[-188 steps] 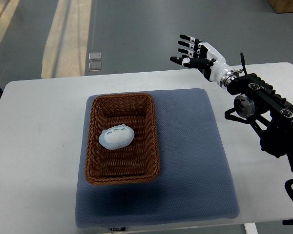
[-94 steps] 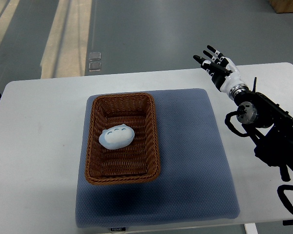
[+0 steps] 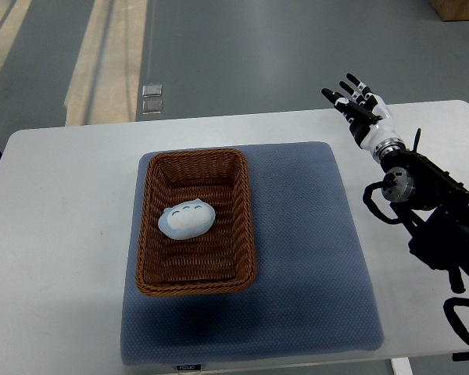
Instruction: Place blue toy in brown basket
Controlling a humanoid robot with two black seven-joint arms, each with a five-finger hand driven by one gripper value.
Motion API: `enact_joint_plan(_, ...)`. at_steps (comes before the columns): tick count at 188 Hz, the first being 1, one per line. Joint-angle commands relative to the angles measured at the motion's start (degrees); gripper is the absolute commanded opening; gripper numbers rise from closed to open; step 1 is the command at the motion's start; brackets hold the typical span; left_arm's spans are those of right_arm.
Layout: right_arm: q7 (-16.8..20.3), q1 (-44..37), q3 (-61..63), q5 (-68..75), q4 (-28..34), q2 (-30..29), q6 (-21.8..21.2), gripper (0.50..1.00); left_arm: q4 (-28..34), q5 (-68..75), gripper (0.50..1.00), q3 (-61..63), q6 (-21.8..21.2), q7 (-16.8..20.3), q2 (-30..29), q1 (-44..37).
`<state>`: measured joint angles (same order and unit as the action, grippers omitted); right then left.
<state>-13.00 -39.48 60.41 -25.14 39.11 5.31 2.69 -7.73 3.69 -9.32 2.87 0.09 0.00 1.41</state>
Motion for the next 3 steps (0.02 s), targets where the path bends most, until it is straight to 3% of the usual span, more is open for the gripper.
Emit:
enact_joint_plan(1, -0.2, 0.1, -0.2, -0.1, 0.0, -0.1, 0.1, 0.907, 0.0, 0.0, 1.000, 0.0, 0.0, 0.0, 0.0, 0.0)
enact_joint_plan(3, -0.4, 0.1, -0.2, -0.2, 0.0, -0.1, 0.1, 0.907, 0.0, 0.0, 1.000, 0.0, 0.0, 0.0, 0.0, 0.0)
